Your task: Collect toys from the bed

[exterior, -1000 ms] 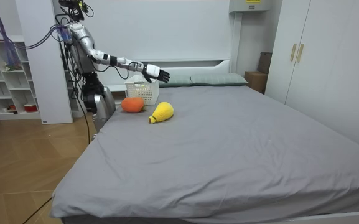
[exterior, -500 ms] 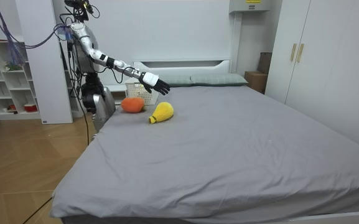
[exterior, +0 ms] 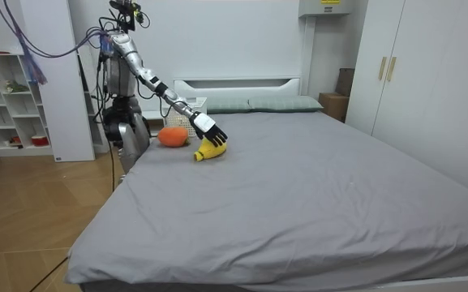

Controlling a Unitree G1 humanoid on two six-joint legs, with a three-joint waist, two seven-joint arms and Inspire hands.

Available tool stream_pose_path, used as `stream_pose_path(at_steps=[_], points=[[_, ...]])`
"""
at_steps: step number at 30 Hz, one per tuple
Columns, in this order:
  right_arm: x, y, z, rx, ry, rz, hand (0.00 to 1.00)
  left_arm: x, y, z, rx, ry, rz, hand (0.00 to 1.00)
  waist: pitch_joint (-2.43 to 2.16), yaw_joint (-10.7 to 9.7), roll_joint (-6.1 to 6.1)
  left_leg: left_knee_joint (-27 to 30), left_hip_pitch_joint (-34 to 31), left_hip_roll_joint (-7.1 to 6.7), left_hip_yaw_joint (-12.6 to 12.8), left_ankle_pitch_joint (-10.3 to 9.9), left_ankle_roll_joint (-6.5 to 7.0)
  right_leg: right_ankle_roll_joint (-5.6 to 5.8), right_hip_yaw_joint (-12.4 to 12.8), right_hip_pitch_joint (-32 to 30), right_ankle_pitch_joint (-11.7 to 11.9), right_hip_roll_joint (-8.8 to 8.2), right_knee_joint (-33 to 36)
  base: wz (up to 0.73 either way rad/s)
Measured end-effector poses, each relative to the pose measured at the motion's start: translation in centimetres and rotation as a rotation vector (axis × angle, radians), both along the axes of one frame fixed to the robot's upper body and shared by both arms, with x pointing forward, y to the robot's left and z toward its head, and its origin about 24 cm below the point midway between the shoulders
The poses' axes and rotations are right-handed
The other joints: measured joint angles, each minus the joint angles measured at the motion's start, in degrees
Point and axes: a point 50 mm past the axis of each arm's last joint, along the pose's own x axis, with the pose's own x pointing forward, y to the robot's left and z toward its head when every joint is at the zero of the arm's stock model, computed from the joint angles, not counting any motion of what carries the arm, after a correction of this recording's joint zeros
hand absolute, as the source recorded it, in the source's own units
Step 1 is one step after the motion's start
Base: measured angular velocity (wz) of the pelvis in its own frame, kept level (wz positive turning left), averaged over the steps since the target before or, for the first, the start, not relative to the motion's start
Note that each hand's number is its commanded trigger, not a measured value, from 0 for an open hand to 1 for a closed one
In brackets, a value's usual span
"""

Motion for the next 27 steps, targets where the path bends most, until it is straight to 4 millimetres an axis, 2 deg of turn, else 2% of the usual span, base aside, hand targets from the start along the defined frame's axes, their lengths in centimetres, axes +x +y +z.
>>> stream_pose_path(at_steps=[2, 5, 8, 9, 10, 11, 12, 13, 19, 27], points=[[0.3, -0.1, 0.5, -0.015, -0.022, -0.005, 0.00, 0.3, -0.2, 0.0, -0.006, -0.003, -0.006, 0.00, 0.11, 0.18, -0.11, 0.19, -1.76, 0.00, 0.02, 0.00, 0.00, -0.04, 0.14, -1.74, 0.02, 0.01, 0.05, 0.00], [0.5, -0.7, 1.0, -0.044, -0.046, -0.026, 0.00, 1.4, -0.5, 0.0, -0.008, -0.007, -0.027, 0.00, 0.31, 1.59, 0.06, 0.42, -3.69, -0.01, -0.13, 0.01, 0.00, -0.06, 0.74, -3.78, 0.04, 0.09, 0.11, -0.02], [0.6, -1.1, 1.5, -0.072, -0.059, -0.027, 0.00, 2.4, -0.8, 0.2, -0.004, -0.038, -0.052, 0.00, 0.91, 2.62, 0.63, 0.27, -4.11, -0.02, -0.16, 0.01, 0.00, -0.05, 1.17, -4.31, 0.03, 0.15, 0.00, -0.02], [0.9, -1.2, 1.9, -0.081, -0.065, -0.026, 0.00, 2.8, -1.0, 0.3, -0.012, -0.053, -0.049, 0.00, 1.29, 2.75, 0.87, 0.23, -4.35, -0.01, -0.11, 0.00, 0.00, -0.05, 1.25, -4.61, 0.03, 0.15, -0.02, -0.07], [1.0, -1.2, 2.0, -0.084, -0.065, -0.028, 0.00, 2.9, -1.1, 0.3, -0.017, -0.058, -0.044, 0.00, 1.39, 2.75, 0.97, 0.17, -4.43, -0.01, -0.08, 0.00, 0.00, -0.05, 1.26, -4.71, 0.03, 0.13, -0.03, -0.06], [1.1, -1.2, 2.1, -0.088, -0.068, -0.029, 0.42, 3.1, -1.2, 0.3, -0.024, -0.067, -0.035, 0.00, 1.39, 2.77, 0.99, 0.14, -4.64, 0.00, -0.05, 0.00, 0.01, -0.05, 1.29, -4.97, 0.03, 0.12, -0.01, -0.04], [1.3, -1.2, 2.4, -0.094, -0.077, -0.030, 0.65, 3.2, -1.2, 0.4, -0.026, -0.075, -0.037, 0.00, 1.40, 2.72, 0.98, 0.14, -4.96, 0.01, -0.08, 0.00, 0.00, -0.05, 1.33, -5.33, 0.03, 0.12, 0.04, -0.04], [1.4, -1.2, 2.5, -0.098, -0.084, -0.032, 1.00, 3.2, -1.3, 0.4, -0.026, -0.078, -0.043, 0.00, 1.40, 2.69, 0.97, 0.15, -5.17, 0.01, -0.10, 0.01, 0.00, -0.05, 1.35, -5.56, 0.03, 0.11, 0.04, 0.00], [1.5, -1.4, 2.8, -0.110, -0.102, -0.040, 1.00, 3.5, -1.7, 0.4, -0.031, -0.091, -0.063, 0.00, 1.41, 2.77, 0.94, 0.15, -6.13, -0.04, -0.09, 0.00, 0.01, -0.05, 1.40, -6.66, 0.03, 0.04, 0.10, 0.00], [1.0, -1.6, 2.3, -0.121, -0.072, -0.047, 1.00, 3.4, -1.9, 0.3, -0.049, -0.091, -0.077, 0.00, 1.43, 3.05, 0.98, 0.16, -6.27, -0.04, -0.14, 0.01, 0.00, -0.05, 1.34, -6.72, 0.04, 0.04, 0.09, 0.00]])
